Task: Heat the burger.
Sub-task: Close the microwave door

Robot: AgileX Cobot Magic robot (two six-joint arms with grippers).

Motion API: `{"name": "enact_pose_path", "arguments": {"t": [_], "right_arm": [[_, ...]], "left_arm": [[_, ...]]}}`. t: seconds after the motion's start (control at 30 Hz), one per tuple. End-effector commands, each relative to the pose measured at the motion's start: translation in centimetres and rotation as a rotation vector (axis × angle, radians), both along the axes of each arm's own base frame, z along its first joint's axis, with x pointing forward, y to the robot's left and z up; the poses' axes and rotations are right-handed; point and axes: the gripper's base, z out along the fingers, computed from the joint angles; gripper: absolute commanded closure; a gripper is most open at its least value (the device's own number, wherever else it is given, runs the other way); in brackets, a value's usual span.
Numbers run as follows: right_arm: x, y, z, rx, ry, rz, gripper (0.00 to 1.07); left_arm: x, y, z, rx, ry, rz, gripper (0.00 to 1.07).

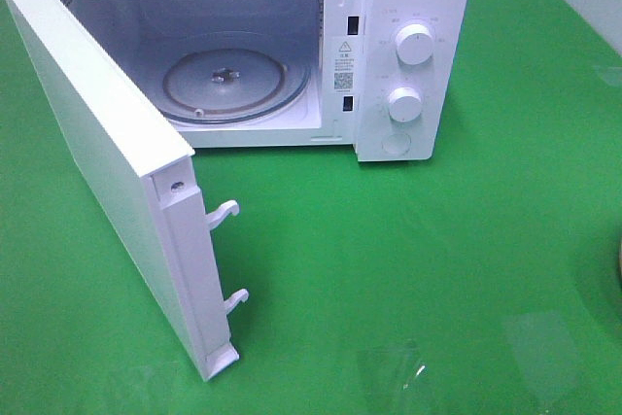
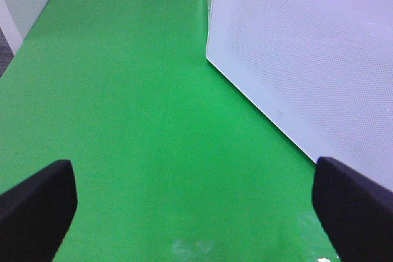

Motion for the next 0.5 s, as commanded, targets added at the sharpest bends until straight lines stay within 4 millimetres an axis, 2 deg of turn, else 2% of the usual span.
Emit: {"name": "enact_pose_path", "arguments": {"t": [0.03,0.5], "right_arm": [[-0.39,-0.04,0.07,-0.008,-0.040,0.004,0.31],[-0.39,-0.04,0.07,-0.007,-0.040,0.004,0.31]], "left_arm": [[-0.18,-0.03,0.07,0.000,-0.029,0.004,0.08],[-0.18,-0.07,0.08,-0.013,-0.029,0.006,0.08]]}}
